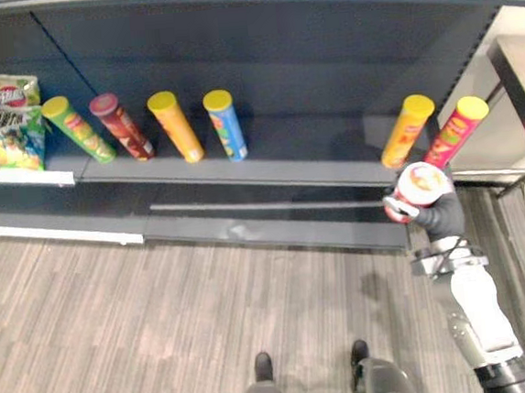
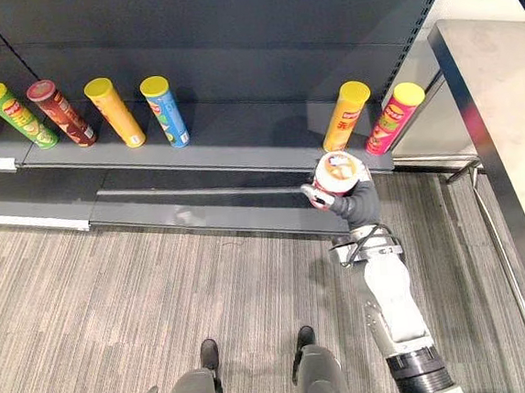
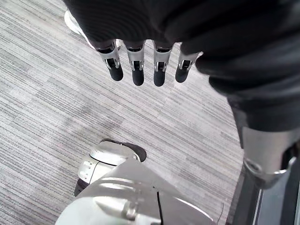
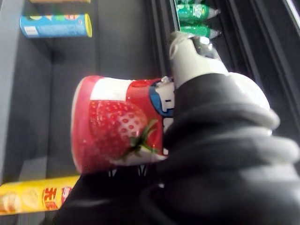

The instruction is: Put the gum and the chips on the shelf.

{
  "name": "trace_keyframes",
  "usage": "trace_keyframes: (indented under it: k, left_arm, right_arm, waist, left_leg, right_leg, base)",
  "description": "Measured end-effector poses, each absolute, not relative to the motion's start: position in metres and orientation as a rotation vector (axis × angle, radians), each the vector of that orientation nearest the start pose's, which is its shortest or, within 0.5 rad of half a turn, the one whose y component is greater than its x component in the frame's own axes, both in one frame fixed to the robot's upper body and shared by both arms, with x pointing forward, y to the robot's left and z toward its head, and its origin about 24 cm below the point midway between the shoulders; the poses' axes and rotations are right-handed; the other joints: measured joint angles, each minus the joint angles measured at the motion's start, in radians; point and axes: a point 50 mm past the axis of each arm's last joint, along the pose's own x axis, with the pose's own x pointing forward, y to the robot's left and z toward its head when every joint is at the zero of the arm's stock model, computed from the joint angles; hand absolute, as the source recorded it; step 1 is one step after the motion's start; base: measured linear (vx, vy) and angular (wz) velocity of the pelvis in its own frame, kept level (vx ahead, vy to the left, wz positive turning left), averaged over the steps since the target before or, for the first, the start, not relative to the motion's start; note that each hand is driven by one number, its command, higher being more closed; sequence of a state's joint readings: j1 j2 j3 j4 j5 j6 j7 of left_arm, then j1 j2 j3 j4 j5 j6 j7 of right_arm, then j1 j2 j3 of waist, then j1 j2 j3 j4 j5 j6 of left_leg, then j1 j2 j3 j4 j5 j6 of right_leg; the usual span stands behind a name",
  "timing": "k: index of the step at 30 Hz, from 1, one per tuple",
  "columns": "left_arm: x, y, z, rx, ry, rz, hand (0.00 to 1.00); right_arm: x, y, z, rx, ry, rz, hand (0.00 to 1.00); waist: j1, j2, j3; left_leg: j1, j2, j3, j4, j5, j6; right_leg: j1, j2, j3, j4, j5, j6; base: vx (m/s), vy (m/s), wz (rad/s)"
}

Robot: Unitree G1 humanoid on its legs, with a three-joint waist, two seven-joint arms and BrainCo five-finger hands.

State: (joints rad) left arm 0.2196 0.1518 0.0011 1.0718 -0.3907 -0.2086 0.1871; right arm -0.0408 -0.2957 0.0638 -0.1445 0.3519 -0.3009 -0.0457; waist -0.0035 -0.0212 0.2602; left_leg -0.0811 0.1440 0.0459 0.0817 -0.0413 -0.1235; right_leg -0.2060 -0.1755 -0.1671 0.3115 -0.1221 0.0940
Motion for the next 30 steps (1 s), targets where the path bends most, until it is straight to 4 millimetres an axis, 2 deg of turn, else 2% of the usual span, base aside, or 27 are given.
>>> trace_keyframes:
  k: [2,5,7,8,9,11,12,14,16,18,20,21,23,25,28,30]
  left_arm:
    - [0.047,0.228,-0.159,-0.080,1.045,0.549,0.00]
    - [0.047,0.227,-0.159,-0.123,1.039,0.559,0.00]
    - [0.046,0.228,-0.159,-0.169,1.036,0.563,0.00]
    - [0.048,0.226,-0.159,-0.214,1.026,0.556,0.00]
    - [0.051,0.224,-0.159,-0.258,1.018,0.540,0.00]
    - [0.050,0.223,-0.159,-0.282,1.019,0.530,0.00]
    - [0.049,0.221,-0.160,-0.287,1.020,0.510,0.00]
    - [0.048,0.217,-0.160,-0.284,1.025,0.468,0.00]
    - [0.045,0.214,-0.161,-0.286,1.037,0.461,0.00]
    - [0.037,0.212,-0.162,-0.280,1.061,0.475,0.00]
    - [0.033,0.208,-0.163,-0.279,1.076,0.479,0.00]
    - [0.027,0.207,-0.164,-0.279,1.093,0.485,0.00]
    - [0.023,0.215,-0.164,-0.247,1.115,0.497,0.00]
    - [0.028,0.220,-0.163,-0.206,1.110,0.471,0.00]
    - [0.032,0.221,-0.163,-0.187,1.103,0.451,0.00]
    - [0.034,0.220,-0.162,-0.155,1.100,0.414,0.00]
  right_arm:
    - [0.249,-0.186,0.115,0.087,-0.452,0.044,1.00]
    - [0.243,-0.189,0.112,0.081,-0.442,0.042,1.00]
    - [0.236,-0.191,0.106,0.077,-0.421,0.043,1.00]
    - [0.232,-0.193,0.104,0.073,-0.414,0.037,1.00]
    - [0.230,-0.197,0.103,0.066,-0.409,0.027,1.00]
    - [0.230,-0.201,0.105,0.062,-0.416,0.012,1.00]
    - [0.230,-0.203,0.107,0.059,-0.427,0.006,1.00]
    - [0.232,-0.204,0.112,0.055,-0.456,0.002,1.00]
    - [0.233,-0.203,0.114,0.056,-0.470,0.005,1.00]
    - [0.234,-0.201,0.114,0.057,-0.469,0.019,1.00]
    - [0.234,-0.202,0.117,0.043,-0.482,0.031,1.00]
    - [0.234,-0.202,0.118,0.036,-0.488,0.039,1.00]
    - [0.232,-0.199,0.113,0.050,-0.475,0.044,1.00]
    - [0.223,-0.201,0.103,0.059,-0.437,0.030,1.00]
    - [0.221,-0.196,0.098,0.067,-0.411,0.045,1.00]
    - [0.222,-0.193,0.098,0.084,-0.418,0.042,1.00]
  waist:
    - [-0.009,-0.001,0.000]
    - [-0.021,0.002,0.001]
    - [-0.020,0.007,0.000]
    - [-0.027,0.007,0.002]
    - [-0.023,0.008,0.004]
    - [-0.024,0.000,0.020]
    - [-0.023,-0.002,0.026]
    - [-0.022,0.014,0.033]
    - [-0.020,0.024,0.041]
    - [-0.020,0.029,0.041]
    - [-0.019,0.041,0.036]
    - [-0.018,0.048,0.033]
    - [-0.016,0.013,0.014]
    - [-0.024,-0.016,-0.001]
    - [-0.020,-0.008,-0.024]
    - [-0.015,0.002,-0.041]
  left_leg:
    - [-0.004,0.003,0.002,0.044,-0.027,-0.004]
    - [-0.024,0.022,0.004,0.183,-0.119,0.018]
    - [-0.046,0.048,0.029,0.297,-0.162,0.068]
    - [-0.129,0.068,0.062,0.456,-0.137,0.137]
    - [-0.178,0.078,0.052,0.564,-0.085,0.173]
    - [-0.198,0.075,0.051,0.642,-0.012,0.153]
    - [-0.200,0.063,0.051,0.631,-0.040,0.121]
    - [-0.205,0.042,0.051,0.547,-0.075,0.084]
    - [-0.215,0.020,0.045,0.425,-0.066,0.071]
    - [-0.210,0.012,0.008,0.283,-0.035,0.033]
    - [-0.193,0.022,-0.006,0.243,-0.036,0.032]
    - [-0.179,0.024,-0.001,0.247,-0.017,0.019]
    - [-0.180,-0.008,0.057,0.300,-0.044,0.035]
    - [-0.180,-0.066,0.097,0.317,-0.089,0.068]
    - [-0.194,-0.095,0.123,0.341,-0.129,0.102]
    - [-0.196,-0.105,0.141,0.341,-0.143,0.125]
  right_leg:
    - [0.001,-0.001,0.006,0.028,-0.018,0.000]
    - [0.001,0.008,0.008,0.120,-0.088,-0.009]
    - [0.005,0.020,0.013,0.151,-0.138,-0.024]
    - [0.005,0.021,0.004,0.167,-0.149,-0.032]
    - [0.020,0.021,0.007,0.180,-0.158,-0.043]
    - [0.058,0.010,0.016,0.187,-0.175,-0.054]
    - [0.073,0.004,0.021,0.188,-0.184,-0.059]
    - [0.076,0.002,0.041,0.188,-0.186,-0.060]
    - [0.077,0.003,0.055,0.187,-0.190,-0.057]
    - [0.095,0.016,0.082,0.188,-0.205,-0.046]
    - [0.105,0.031,0.111,0.188,-0.216,-0.027]
    - [0.109,0.033,0.138,0.190,-0.226,-0.009]
    - [0.116,-0.008,0.190,0.163,-0.231,0.006]
    - [0.153,-0.068,0.207,0.077,-0.202,0.032]
    - [0.163,-0.102,0.214,0.028,-0.136,0.037]
    - [0.160,-0.113,0.218,-0.003,-0.062,0.033]
  base:
    - [0.05,-0.011,-0.05]
    - [0.01,-0.061,-0.08]
    - [0.00,-0.089,-0.02]
    - [0.01,-0.106,0.04]
    - [0.02,-0.098,0.04]
    - [0.05,-0.097,0.01]
    - [0.04,-0.072,0.02]
    - [0.03,-0.015,-0.19]
    - [0.06,0.076,-0.28]
    - [0.15,0.196,-0.45]
    - [0.15,0.217,-0.59]
    - [0.18,0.291,-0.85]
    - [0.26,0.400,-0.62]
    - [0.29,0.376,-0.13]
    - [0.27,0.311,-0.14]
    - [0.27,0.235,-0.09]
